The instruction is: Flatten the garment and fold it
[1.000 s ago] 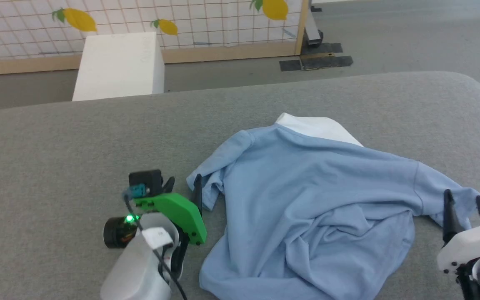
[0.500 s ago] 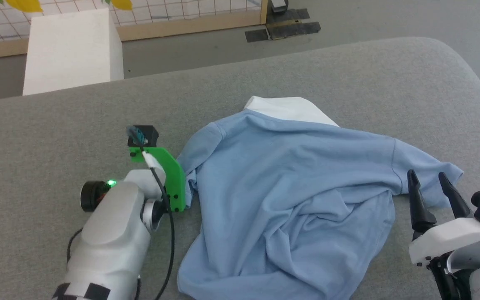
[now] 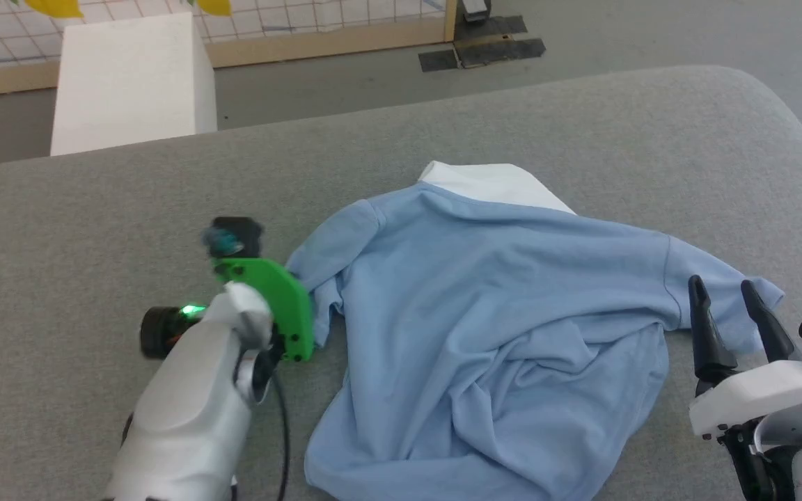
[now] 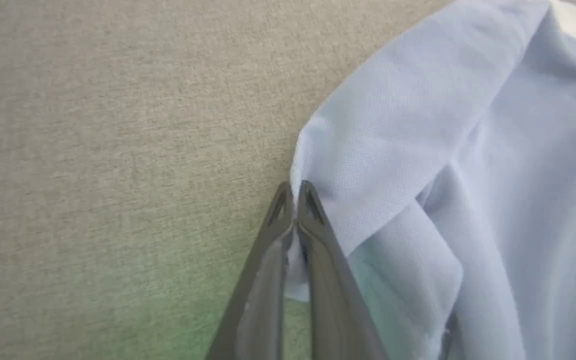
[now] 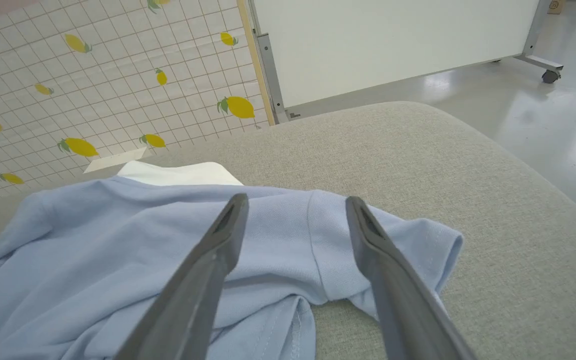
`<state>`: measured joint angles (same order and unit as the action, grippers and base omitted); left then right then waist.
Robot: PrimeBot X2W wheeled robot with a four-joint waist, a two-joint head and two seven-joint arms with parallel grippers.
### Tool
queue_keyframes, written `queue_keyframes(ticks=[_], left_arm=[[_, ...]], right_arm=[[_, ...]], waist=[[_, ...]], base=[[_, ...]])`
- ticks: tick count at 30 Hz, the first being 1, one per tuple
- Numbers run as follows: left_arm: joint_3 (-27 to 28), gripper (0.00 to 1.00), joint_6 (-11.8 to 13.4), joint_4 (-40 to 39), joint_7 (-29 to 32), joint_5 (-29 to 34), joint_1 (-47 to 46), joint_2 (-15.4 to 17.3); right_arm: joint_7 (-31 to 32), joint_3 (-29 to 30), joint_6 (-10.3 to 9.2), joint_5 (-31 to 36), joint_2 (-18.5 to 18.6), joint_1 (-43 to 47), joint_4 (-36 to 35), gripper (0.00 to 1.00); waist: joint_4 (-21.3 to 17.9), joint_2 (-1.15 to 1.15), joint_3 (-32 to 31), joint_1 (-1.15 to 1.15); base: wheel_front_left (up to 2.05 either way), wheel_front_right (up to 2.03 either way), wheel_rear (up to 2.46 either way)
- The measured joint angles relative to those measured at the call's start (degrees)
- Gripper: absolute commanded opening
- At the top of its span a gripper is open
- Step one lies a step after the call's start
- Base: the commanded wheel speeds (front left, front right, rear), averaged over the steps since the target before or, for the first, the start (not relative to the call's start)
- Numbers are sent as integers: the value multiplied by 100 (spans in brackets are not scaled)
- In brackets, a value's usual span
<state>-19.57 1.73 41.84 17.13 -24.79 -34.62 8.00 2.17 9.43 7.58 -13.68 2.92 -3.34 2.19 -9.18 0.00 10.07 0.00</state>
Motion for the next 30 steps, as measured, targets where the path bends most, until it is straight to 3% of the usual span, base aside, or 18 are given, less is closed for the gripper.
queue_keyframes(ticks=[6, 15, 21, 30], left_arm=[[717, 0, 344, -594, -951, -419, 845, 274], [1103, 0, 593, -1673, -1010, -703, 2071, 549], [1136, 0, 699, -2261, -904, -826, 2323, 578], [1032, 0, 775, -2789, -751, -832, 2334, 572]], right_arm=[[-66, 110, 0, 23, -1, 1, -53, 100], [19, 517, 0, 494, -3, -150, 130, 100], [552, 887, 0, 809, 41, -1234, 1023, 100], [1700, 1658, 0, 1256, 388, -2966, 2914, 100]], waist=[[172, 0, -202, 0], [544, 0, -361, 0], [711, 0, -220, 0], [951, 0, 239, 0]], base=[[0, 0, 0], [0, 0, 0], [0, 0, 0], [0, 0, 0]])
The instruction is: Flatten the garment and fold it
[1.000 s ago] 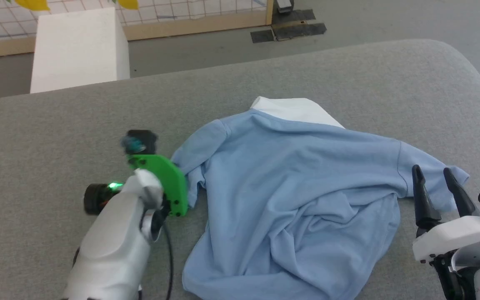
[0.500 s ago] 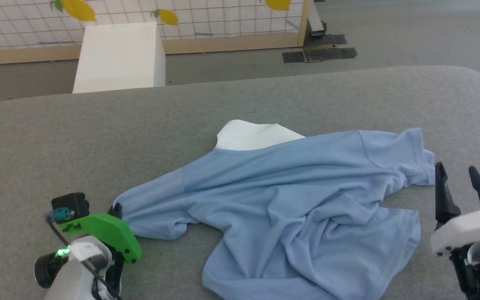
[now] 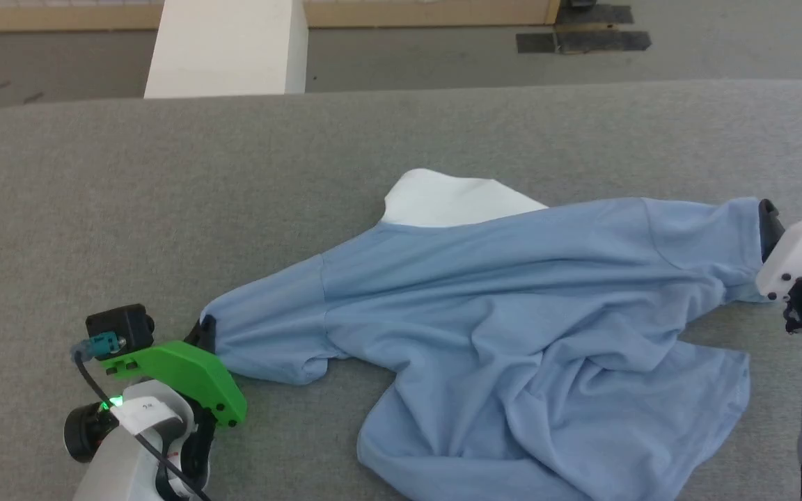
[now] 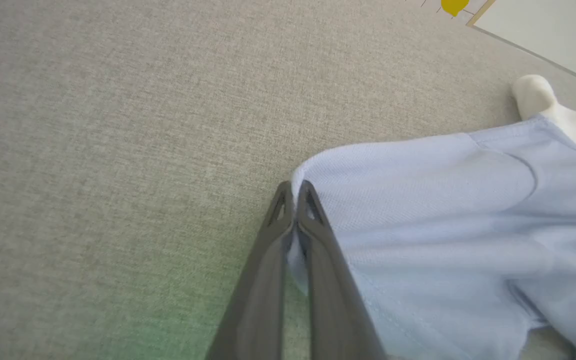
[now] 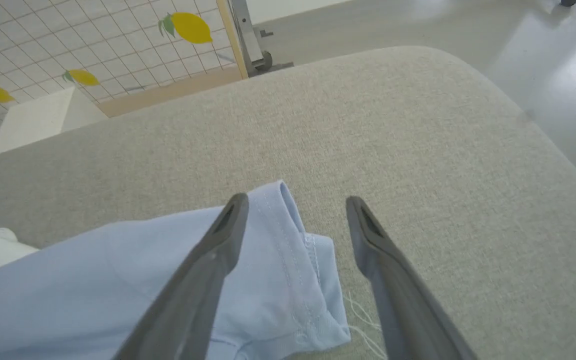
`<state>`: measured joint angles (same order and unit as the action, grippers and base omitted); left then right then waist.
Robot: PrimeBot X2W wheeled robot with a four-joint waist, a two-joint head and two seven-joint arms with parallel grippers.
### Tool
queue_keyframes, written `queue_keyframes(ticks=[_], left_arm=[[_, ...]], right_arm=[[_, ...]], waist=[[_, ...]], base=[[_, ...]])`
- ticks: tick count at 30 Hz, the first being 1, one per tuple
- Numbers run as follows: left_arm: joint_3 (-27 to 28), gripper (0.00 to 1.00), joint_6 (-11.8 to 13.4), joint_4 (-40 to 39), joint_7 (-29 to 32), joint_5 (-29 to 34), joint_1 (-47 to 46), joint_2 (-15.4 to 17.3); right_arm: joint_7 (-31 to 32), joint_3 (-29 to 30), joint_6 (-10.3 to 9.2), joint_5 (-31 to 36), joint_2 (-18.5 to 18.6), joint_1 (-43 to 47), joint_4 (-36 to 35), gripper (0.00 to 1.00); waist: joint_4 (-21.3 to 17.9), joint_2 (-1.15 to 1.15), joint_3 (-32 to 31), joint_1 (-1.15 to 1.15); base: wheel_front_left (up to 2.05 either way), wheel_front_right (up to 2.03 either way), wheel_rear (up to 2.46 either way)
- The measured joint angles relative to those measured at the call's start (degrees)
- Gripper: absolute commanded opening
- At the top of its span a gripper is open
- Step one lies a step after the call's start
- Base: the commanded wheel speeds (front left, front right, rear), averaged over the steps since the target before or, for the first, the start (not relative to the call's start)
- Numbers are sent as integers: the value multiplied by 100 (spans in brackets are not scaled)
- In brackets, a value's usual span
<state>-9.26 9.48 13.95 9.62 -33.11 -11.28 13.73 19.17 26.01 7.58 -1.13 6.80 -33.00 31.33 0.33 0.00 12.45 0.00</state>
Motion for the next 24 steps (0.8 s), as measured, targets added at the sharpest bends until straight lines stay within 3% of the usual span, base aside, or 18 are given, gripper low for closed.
queue_keyframes(ticks=[5, 12, 13, 14, 16, 17, 24], left_arm=[[-62, 0, 0, -103, 37, 0, -23, -4], [-99, 0, 0, -241, 71, 0, -70, -10], [-105, 0, -1, -259, 89, -2, -80, -10], [-111, 0, -1, -279, 97, -12, -88, -10], [-115, 0, -2, -297, 124, -25, -114, -9], [-118, 0, -2, -309, 140, -26, -137, -7], [-100, 0, -288, -378, 138, -168, -524, 69]], right_arm=[[806, 252, 0, 257, 101, -499, 701, 100], [1581, 483, 0, 773, 211, -862, 1101, 100], [1714, 510, 0, 820, 224, -916, 1139, 93], [1862, 532, 0, 842, 238, -983, 1169, 49], [2119, 516, 0, 877, 261, -1096, 1202, 8], [2181, 506, 0, 876, 263, -1143, 1187, 0], [1989, 221, 0, 746, 248, -1195, 942, 0]], waist=[[163, 0, 222, 0], [318, 0, 480, 0], [331, 0, 507, 0], [338, 0, 531, 0], [343, 0, 567, 0], [341, 0, 581, 0], [306, 0, 586, 0]], base=[[0, 0, 0], [0, 0, 0], [0, 0, 0], [0, 0, 0], [0, 0, 0], [0, 0, 0], [0, 0, 0]])
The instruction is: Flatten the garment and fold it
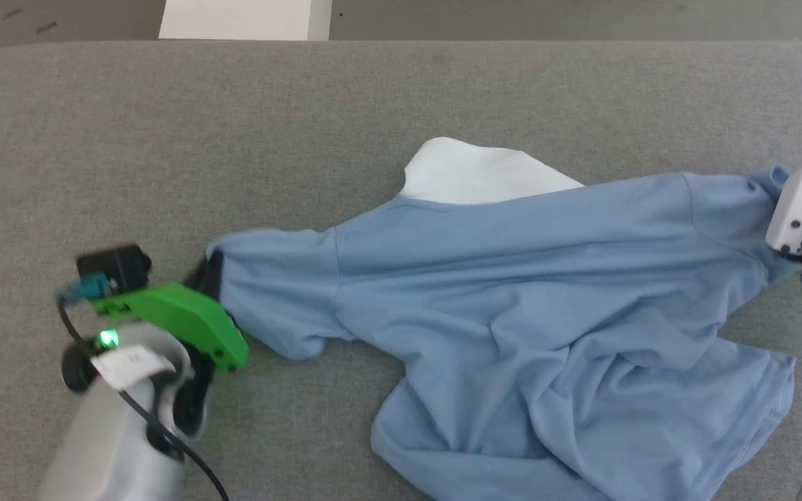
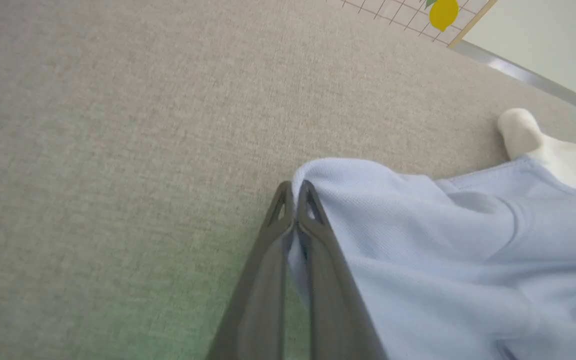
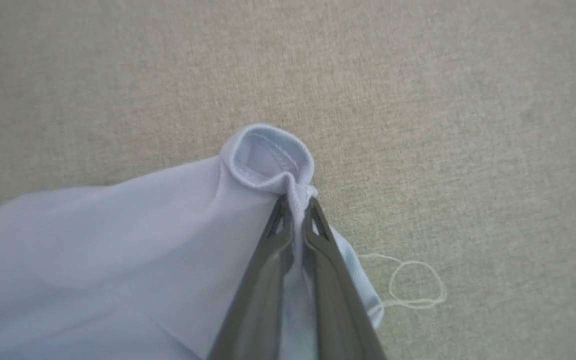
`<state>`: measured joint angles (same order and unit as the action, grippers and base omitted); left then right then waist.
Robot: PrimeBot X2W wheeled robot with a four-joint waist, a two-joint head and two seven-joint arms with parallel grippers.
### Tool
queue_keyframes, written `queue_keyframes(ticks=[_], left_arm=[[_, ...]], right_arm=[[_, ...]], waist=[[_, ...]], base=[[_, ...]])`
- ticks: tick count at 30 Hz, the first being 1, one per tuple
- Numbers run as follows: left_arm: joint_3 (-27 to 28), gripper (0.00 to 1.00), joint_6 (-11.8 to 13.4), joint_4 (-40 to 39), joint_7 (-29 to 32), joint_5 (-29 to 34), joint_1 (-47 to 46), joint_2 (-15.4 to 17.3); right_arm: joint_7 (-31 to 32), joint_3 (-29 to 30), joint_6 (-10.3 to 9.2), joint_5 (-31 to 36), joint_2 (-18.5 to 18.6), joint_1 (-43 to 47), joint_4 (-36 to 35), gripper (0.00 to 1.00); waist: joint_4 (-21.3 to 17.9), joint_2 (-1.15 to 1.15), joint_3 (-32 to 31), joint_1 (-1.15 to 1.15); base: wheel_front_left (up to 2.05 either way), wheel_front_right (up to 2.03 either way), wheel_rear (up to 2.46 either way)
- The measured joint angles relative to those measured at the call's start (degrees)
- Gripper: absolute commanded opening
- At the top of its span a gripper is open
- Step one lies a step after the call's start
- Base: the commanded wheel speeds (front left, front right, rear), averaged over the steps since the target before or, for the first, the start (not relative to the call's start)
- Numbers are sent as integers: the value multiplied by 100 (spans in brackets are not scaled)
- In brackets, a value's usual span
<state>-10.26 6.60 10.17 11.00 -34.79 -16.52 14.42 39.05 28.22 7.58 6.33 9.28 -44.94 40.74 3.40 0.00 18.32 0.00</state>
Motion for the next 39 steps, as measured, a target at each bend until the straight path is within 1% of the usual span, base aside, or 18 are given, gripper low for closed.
queue_keyframes(ticks=[5, 6, 8, 12, 16, 20, 24, 27, 31, 34, 36, 39], left_arm=[[142, 0, -255, -153, 4, -67, -844, 252], [235, 0, -287, -178, 5, -145, -1068, 274], [256, 0, -309, -192, 37, -102, -1519, 449], [521, 0, -281, -185, 52, -156, -2500, 538], [705, 0, -141, -25, -53, -148, -3474, 600], [993, 0, 5, 214, -390, -233, -4331, 546], [1158, 0, 48, 408, -779, -245, -4987, 534], [1237, 0, 21, 502, -1120, -248, -5373, 511], [1268, 0, -130, 634, -1359, -303, -5515, 438], [1214, 0, -286, 694, -1412, -324, -5393, 405], [1106, 0, -387, 726, -1408, -300, -5064, 424], [1001, 0, -488, 726, -1362, -290, -4306, 426]], right_arm=[[-517, -438, 0, -249, 75, -377, -409, 0], [-625, -553, 0, -297, 88, -495, -512, 0], [-760, -753, 0, -355, 129, -747, -660, 0], [-1070, -1134, 0, -472, 211, -1299, -949, 0], [-1414, -1359, 0, -550, 226, -1938, -1155, 0], [-1792, -1537, 0, -554, 220, -2546, -1311, 0], [-2238, -1652, 0, -534, 225, -3093, -1423, 0], [-2654, -1645, 0, -541, 225, -3465, -1488, 0], [-2925, -1694, 0, -642, 221, -3578, -1447, 0], [-3055, -1863, 0, -783, 252, -3400, -1422, 0], [-3082, -1984, 0, -940, 282, -3061, -1380, 0], [-3078, -2117, 0, -1209, 353, -2322, -1344, 0]], waist=[[-56, 0, -18, 0], [-76, 0, -12, 0], [-110, 0, 12, 0], [-177, 0, 122, 0], [-253, 0, 287, -1], [-330, 0, 460, -1], [-390, 0, 603, -1], [-421, 0, 686, -1], [-416, 0, 671, -1], [-396, 0, 613, -1], [-382, 0, 560, 0], [-362, 0, 457, -1]], base=[[0, 0, 0], [0, 0, 0], [0, 0, 0], [0, 0, 0], [0, 0, 0], [0, 0, 0], [0, 0, 0], [0, 0, 0], [0, 0, 0], [0, 0, 0], [0, 0, 0], [0, 0, 0]])
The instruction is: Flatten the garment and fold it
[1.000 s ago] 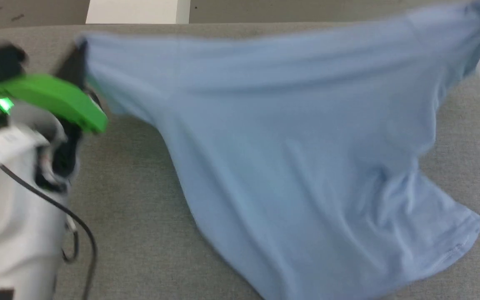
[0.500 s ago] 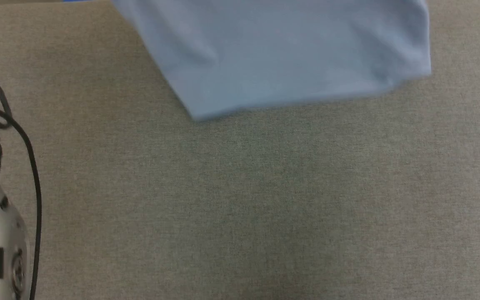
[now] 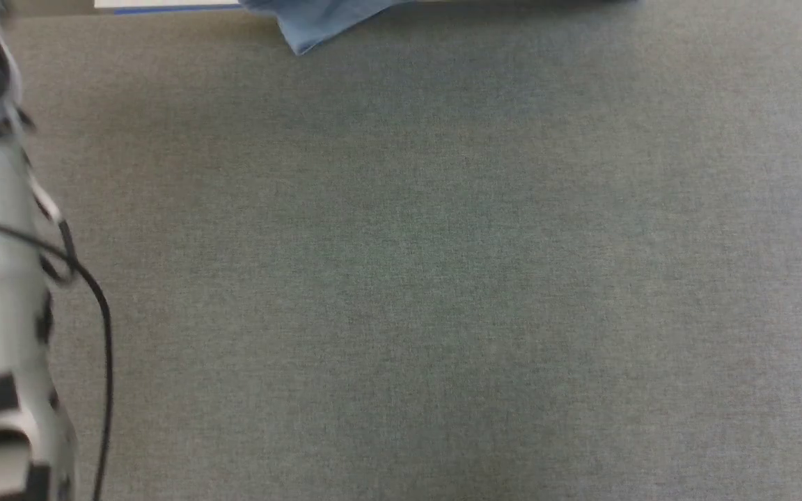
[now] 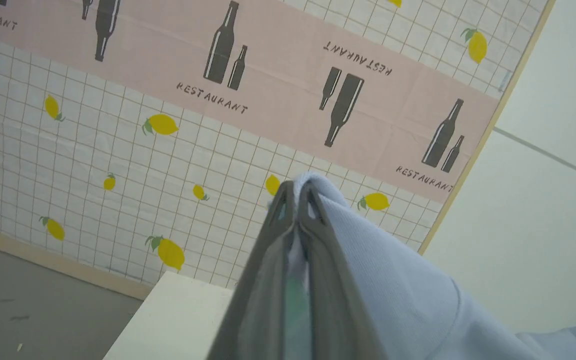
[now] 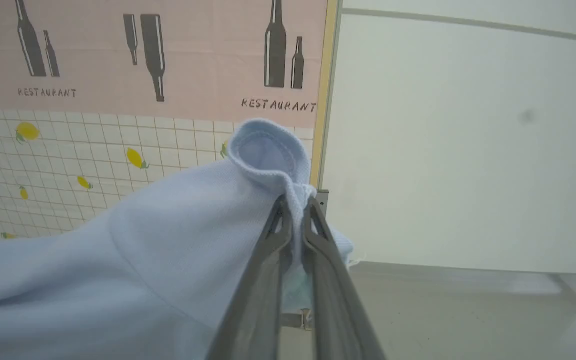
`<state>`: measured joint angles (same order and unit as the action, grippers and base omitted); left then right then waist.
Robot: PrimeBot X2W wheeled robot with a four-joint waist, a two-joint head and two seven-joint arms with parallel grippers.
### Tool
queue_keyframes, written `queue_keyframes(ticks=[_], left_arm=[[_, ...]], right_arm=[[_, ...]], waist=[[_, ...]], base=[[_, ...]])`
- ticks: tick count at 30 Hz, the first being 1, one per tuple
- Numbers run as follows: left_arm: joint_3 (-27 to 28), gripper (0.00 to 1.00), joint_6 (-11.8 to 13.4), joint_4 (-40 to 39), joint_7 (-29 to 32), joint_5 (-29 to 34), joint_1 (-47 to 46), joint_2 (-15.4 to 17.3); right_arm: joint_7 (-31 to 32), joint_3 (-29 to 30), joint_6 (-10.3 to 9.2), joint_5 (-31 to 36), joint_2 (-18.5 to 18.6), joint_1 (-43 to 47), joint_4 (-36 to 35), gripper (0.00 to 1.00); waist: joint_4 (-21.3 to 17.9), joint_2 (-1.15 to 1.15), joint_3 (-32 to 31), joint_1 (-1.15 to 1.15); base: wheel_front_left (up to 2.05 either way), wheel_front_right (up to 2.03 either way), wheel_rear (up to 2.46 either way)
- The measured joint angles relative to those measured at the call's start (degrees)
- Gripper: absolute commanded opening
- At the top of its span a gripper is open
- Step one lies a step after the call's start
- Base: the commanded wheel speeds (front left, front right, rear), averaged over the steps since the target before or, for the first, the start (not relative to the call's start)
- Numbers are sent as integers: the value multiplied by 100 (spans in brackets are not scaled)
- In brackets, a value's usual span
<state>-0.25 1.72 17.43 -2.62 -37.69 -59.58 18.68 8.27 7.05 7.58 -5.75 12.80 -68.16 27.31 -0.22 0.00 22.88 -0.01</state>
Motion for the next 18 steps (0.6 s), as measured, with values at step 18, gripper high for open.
queue_keyframes(ticks=[18], left_arm=[[-160, 0, 570, -1833, 1766, -928, 5842, -209]], right_arm=[[1339, 528, 0, -1121, -311, 5216, -1591, 0]], waist=[[109, 0, -1222, 1]], base=[[0, 0, 0]])
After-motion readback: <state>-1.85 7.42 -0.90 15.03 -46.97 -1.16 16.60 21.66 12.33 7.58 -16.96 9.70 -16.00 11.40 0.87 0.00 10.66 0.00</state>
